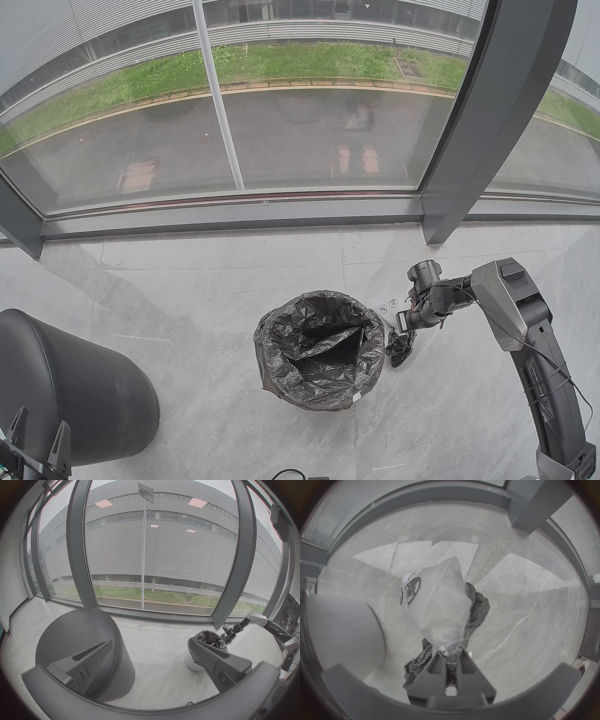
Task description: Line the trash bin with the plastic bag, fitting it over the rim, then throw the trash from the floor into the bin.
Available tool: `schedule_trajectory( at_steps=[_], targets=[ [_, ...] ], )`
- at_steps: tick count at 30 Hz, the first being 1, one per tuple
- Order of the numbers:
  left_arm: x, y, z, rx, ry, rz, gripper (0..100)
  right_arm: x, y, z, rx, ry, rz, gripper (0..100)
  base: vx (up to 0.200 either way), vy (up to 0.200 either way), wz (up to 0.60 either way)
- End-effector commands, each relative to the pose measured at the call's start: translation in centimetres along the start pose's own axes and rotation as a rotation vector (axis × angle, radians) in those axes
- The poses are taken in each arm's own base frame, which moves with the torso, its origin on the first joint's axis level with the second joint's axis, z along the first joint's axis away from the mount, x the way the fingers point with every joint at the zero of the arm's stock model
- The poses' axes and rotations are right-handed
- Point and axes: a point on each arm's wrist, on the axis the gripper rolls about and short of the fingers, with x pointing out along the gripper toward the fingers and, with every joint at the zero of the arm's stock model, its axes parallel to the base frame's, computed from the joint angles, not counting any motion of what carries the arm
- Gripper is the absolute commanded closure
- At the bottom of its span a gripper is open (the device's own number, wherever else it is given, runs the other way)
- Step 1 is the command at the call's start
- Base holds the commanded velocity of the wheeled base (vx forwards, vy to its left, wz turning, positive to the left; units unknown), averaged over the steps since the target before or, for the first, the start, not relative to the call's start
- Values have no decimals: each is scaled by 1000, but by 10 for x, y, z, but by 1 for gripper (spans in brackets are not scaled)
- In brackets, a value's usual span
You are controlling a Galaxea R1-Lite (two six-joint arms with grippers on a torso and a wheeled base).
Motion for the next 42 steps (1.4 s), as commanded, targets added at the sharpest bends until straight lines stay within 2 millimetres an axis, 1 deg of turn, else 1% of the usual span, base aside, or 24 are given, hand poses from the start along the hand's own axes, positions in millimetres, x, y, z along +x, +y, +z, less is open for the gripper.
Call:
schedule_trajectory(
  at_steps=[1, 2, 3, 4, 6, 9, 11, 13, 14, 15, 16, 18, 19, 22, 23, 24, 28, 29, 32, 34, 37, 38, 39, 42],
  targets=[
    [0, 0, 0, -2, -4, 7, 0, -43, -2, 33, 38, -103, 5, 100, 0, 0, 0],
    [0, 0, 0, -2, -6, 7, 0, -68, -3, 50, 49, -163, 10, 100, 0, 0, 0],
    [0, 0, 0, -2, -6, 7, 0, -71, -3, 51, 49, -171, 12, 100, 0, 0, 0],
    [-1, 0, -1, 0, -16, 3, 0, -104, -6, 70, 57, -247, 25, 100, 0, 0, 0],
    [-2, 1, -1, 3, -20, -1, 0, -131, -7, 83, 59, -311, 23, 100, 0, 0, 0],
    [-1, 1, -1, -5, -25, 28, 0, -170, -9, 91, 64, -373, 19, 100, 0, 0, 0],
    [-1, 2, -1, -6, -36, 68, 0, -204, -11, 96, 66, -423, 27, 100, 0, 0, 0],
    [-1, 2, -1, -5, -44, 78, 0, -234, -13, 98, 67, -468, 28, 100, 0, 0, 0],
    [-1, 2, -1, -5, -44, 78, 0, -236, -13, 98, 67, -471, 28, 100, 0, 0, 0],
    [-1, 2, -1, -1, -42, 78, 0, -263, -14, 99, 68, -512, 30, 100, 0, 0, 0],
    [-1, 3, -1, 6, -39, 79, 0, -279, -14, 99, 67, -535, 32, 100, 0, 0, 0],
    [-1, 3, -1, 6, -39, 79, 0, -284, -15, 99, 68, -544, 32, 100, 0, 0, 0],
    [-1, 3, -2, 28, -35, 81, 0, -323, -14, 96, 64, -601, 41, 100, 0, 0, 0],
    [-3, 3, -2, 17, -50, 72, 0, -365, -5, 89, 43, -663, 67, 100, 0, 0, 0],
    [-3, 3, -2, 17, -53, 70, 0, -368, -4, 88, 41, -669, 70, 100, 0, 0, 0],
    [-3, 3, -2, 18, -52, 62, 0, -393, 7, 82, 24, -709, 93, 100, 0, 0, 0],
    [-3, 2, -3, 32, -42, 3, 0, -435, 29, 70, -16, -765, 160, 100, 0, 0, 0],
    [-3, 2, -3, 40, -42, -3, 0, -439, 31, 69, -22, -768, 169, 100, 0, 0, 0],
    [-2, 1, -6, 84, -27, -40, 0, -468, 53, 53, -68, -761, 244, 100, 0, 0, 0],
    [-2, 0, -7, 103, -16, -69, 0, -474, 62, 47, -89, -751, 273, 100, 0, 0, 0],
    [-2, 0, -8, 100, -8, -71, 0, -476, 77, 40, -103, -721, 322, 100, 0, 0, 0],
    [-2, 0, -8, 100, -8, -71, 0, -476, 77, 40, -103, -721, 322, 100, 0, 0, 0],
    [-2, 1, -8, 99, -8, -67, 0, -473, 88, 36, -101, -693, 358, 100, 0, 0, 0],
    [-2, 1, -8, 76, -8, -44, 0, -458, 105, 29, -128, -634, 384, 100, 0, 0, 0]
  ],
)
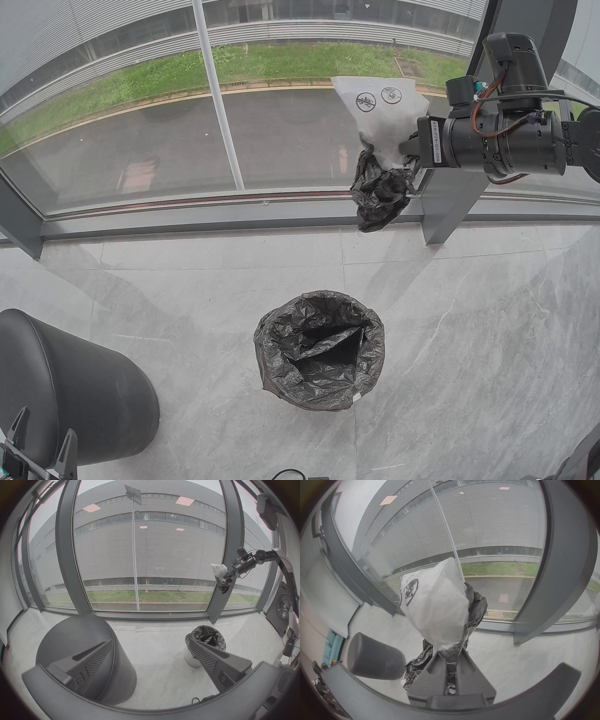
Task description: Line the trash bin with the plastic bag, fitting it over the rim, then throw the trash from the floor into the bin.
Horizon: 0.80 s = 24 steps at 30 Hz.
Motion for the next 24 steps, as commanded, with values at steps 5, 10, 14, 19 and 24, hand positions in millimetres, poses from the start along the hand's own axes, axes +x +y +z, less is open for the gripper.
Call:
schedule_trajectory(
  at_steps=[5, 10, 14, 19, 24],
  targets=[
    [0, 1, -4, -23, 0, 19, 0, 29, 38, -44, -23, 169, 91, 100, 0, 0, 0],
    [1, 0, -4, -9, 12, 12, 0, 50, 51, -69, -40, 257, 114, 100, 0, 0, 0],
    [1, 0, -4, 32, 23, -25, 0, 66, 60, -80, -51, 284, 125, 100, 0, 0, 0],
    [0, -1, -5, 30, 3, -41, 0, 87, 63, -94, -53, 302, 124, 100, 0, 0, 0],
    [0, 1, -4, -26, 4, 10, 0, 99, 79, -120, -67, 383, 144, 100, 0, 0, 0]
  ],
)
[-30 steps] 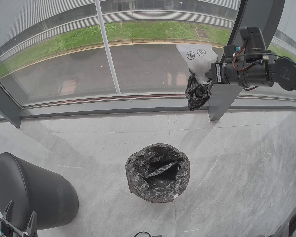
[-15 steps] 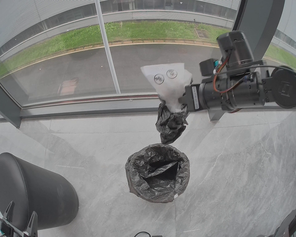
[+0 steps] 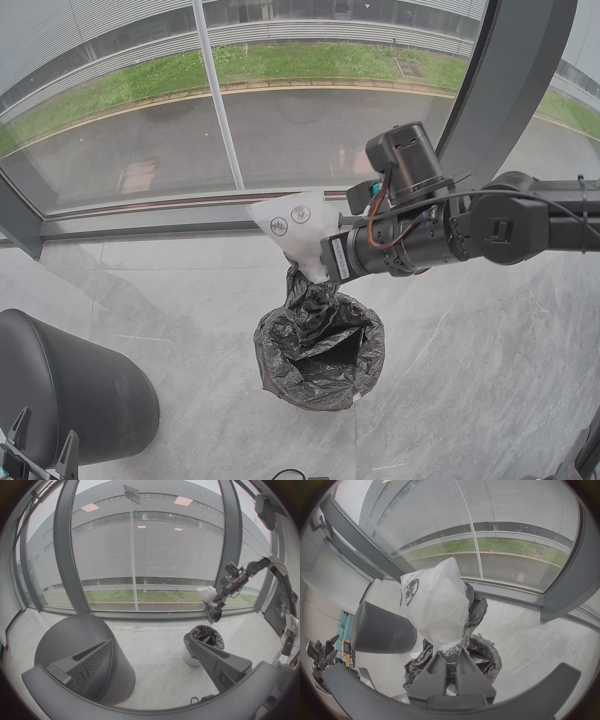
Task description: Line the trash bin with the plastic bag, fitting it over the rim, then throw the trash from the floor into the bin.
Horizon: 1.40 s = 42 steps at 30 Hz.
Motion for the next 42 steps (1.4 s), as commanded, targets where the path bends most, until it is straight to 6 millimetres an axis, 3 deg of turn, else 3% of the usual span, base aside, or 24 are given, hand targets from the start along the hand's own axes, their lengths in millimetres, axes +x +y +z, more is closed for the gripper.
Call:
schedule_trajectory(
  at_steps=[1, 5, 15, 22, 34, 42],
  targets=[
    [0, 1, -4, -29, -2, 35, 0, 31, 17, -28, -11, 110, 18, 100, 0, 0, 0],
    [0, 1, -4, -27, -2, 35, 0, 36, 25, -37, -22, 142, 27, 100, 0, 0, 0],
    [2, 0, -3, 18, 29, -10, 0, 36, 26, -37, -23, 142, 29, 100, 0, 0, 0],
    [9, 0, -2, -11, 115, -4, 0, 48, 24, -52, -24, 172, 22, 100, 0, 0, 0],
    [0, 0, -4, -3, -8, 0, 0, 80, 9, -77, -8, 188, -20, 100, 0, 0, 0],
    [0, 0, -4, 17, -11, -8, 0, 88, -2, -83, -11, 205, -92, 100, 0, 0, 0]
  ],
)
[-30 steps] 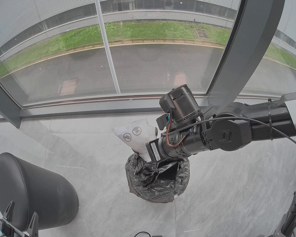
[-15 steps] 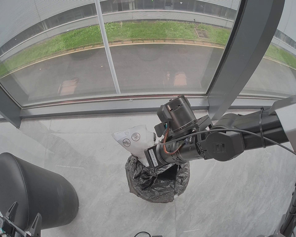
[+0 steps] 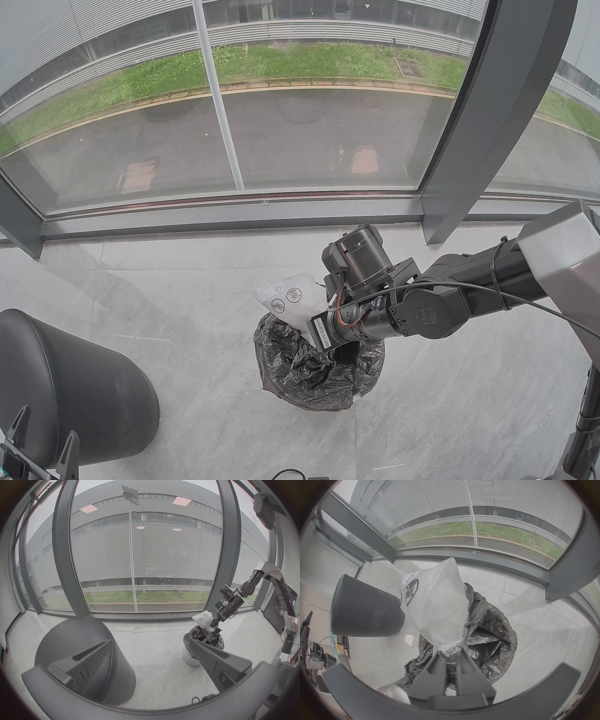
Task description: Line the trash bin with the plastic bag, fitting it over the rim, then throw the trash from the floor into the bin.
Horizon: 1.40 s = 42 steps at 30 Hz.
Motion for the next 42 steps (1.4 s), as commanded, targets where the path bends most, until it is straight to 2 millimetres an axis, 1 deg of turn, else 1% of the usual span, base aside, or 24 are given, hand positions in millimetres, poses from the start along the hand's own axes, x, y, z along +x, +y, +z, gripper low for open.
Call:
schedule_trajectory(
  at_steps=[1, 6, 13, 14, 31, 35, 38, 40, 41, 42],
  targets=[
    [0, 0, -5, 0, -4, -1, 0, 7, -3, -4, 0, 22, -10, 100, 0, 0, 0],
    [0, 0, -5, 0, -3, -1, 0, 12, -2, -7, -3, 30, -12, 100, 0, 0, 0],
    [0, 0, -5, -3, -4, -1, 0, 12, -1, -8, -8, 36, -12, 100, 0, 0, 0],
    [0, 0, -5, -3, -4, -3, 0, 12, -1, -8, -8, 36, -12, 0, 0, 0, 0],
    [0, 0, -5, -3, -4, -3, 0, 12, 1, -8, -8, 35, -6, 0, 0, 0, 0],
    [0, 0, -5, -3, -4, -3, 0, 19, 5, -10, -11, 18, -2, 0, 0, 0, 0],
    [0, 0, -5, -5, -4, -3, 0, 33, 7, -11, -8, -34, -54, 0, 0, 0, 0],
    [0, 0, -5, -5, -4, -3, 0, 38, 8, -12, -11, -51, -70, 0, 0, 0, 0],
    [0, 0, -5, -5, -4, -3, 0, 40, 8, -12, -10, -54, -69, 100, 0, 0, 0],
    [0, 0, -5, -5, -4, -3, 0, 40, 8, -12, -10, -55, -69, 100, 0, 0, 0]
  ],
)
